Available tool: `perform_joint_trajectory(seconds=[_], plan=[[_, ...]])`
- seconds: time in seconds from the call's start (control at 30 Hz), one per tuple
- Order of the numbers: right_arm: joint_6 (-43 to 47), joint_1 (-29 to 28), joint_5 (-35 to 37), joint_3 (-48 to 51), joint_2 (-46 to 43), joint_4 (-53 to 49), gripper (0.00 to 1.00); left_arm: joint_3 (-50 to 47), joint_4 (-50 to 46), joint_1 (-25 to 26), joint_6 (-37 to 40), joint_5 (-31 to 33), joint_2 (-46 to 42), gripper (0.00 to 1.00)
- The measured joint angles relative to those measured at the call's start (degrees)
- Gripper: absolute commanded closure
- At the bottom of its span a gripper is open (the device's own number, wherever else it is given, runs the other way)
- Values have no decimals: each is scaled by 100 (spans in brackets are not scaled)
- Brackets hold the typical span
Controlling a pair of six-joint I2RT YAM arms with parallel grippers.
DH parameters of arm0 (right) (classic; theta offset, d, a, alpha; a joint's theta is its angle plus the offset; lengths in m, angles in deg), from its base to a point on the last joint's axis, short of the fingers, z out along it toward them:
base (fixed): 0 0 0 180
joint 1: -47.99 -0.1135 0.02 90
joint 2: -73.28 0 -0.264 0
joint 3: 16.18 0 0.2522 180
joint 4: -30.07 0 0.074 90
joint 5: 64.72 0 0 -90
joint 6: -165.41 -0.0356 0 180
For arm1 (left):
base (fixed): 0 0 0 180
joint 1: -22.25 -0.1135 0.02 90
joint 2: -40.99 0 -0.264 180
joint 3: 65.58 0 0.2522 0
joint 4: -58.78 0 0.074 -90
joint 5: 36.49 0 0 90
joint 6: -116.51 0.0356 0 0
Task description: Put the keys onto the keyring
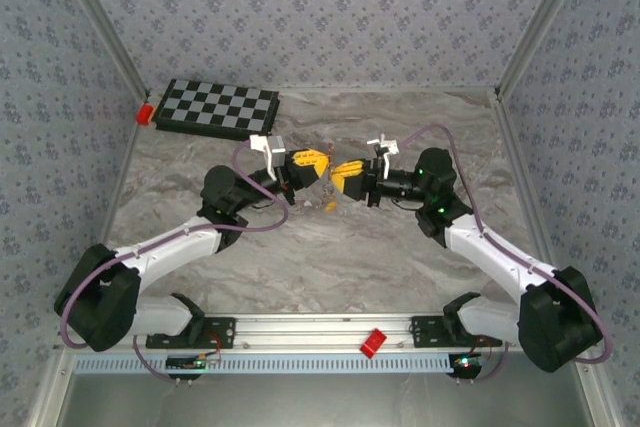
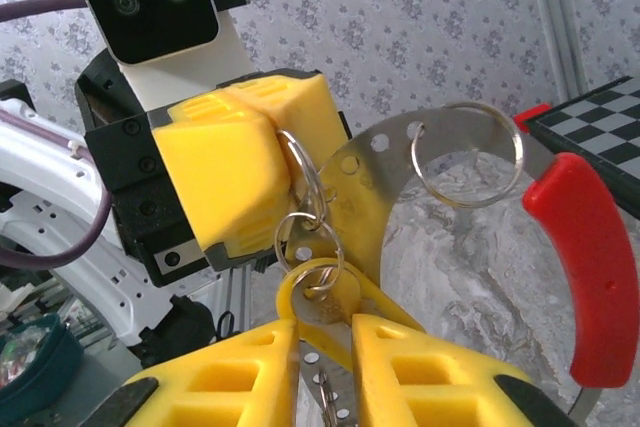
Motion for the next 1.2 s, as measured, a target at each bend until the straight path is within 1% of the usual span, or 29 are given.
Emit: perform_joint_trajectory(seconds=[0.17, 0.3, 0.47, 0.57, 0.73, 0.97, 1.2], plan=[[63, 160, 188, 11, -332, -59, 69, 0, 2, 0, 0, 0, 0, 100], [52, 210, 236, 7, -424, 39, 67, -13, 15, 0, -20, 0, 0, 100], [-90, 210, 232, -114, -236, 236, 66, -20, 70, 0, -90, -2, 0, 100], [-205, 210, 219, -181, -96, 415, 64, -20, 118, 0, -116, -2, 0, 100], [-358, 203, 131, -249, 83, 612, 63, -20, 133, 0, -149, -2, 0, 100], [-466, 116, 22, -341, 269, 763, 65, -20, 157, 2, -157, -7, 50, 100], [-509, 57, -31, -378, 352, 863, 71, -20, 155, 2, -195, -4, 107, 100]])
